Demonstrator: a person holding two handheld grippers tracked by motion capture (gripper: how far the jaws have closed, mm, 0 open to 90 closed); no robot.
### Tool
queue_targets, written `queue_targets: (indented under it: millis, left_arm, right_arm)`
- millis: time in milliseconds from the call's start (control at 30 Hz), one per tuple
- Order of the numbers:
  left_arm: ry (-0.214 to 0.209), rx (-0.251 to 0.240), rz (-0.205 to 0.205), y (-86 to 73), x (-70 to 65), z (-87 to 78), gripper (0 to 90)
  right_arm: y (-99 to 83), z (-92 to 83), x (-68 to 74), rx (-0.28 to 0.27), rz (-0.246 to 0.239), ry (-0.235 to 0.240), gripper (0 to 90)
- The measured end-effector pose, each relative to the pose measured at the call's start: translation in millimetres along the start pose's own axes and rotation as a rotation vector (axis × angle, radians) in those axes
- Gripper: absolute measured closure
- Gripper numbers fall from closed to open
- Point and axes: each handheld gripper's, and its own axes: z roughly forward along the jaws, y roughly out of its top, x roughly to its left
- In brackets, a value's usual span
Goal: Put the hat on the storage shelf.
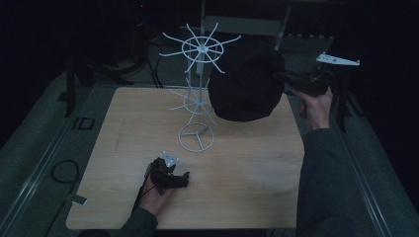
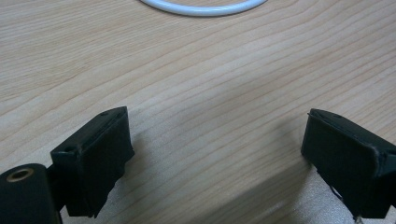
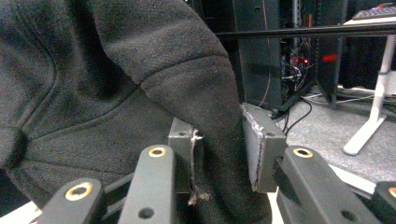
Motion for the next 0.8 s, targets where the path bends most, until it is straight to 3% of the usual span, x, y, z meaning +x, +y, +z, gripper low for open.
queue_targets:
  millis: [800]
  left_arm:
    - [0.001,0.001,0.001,0.0,0.1,0.0,8.9]
  right_arm:
    - [-1.3,-4.1,-1.7,0.002,-0.017,-0.047,50.8]
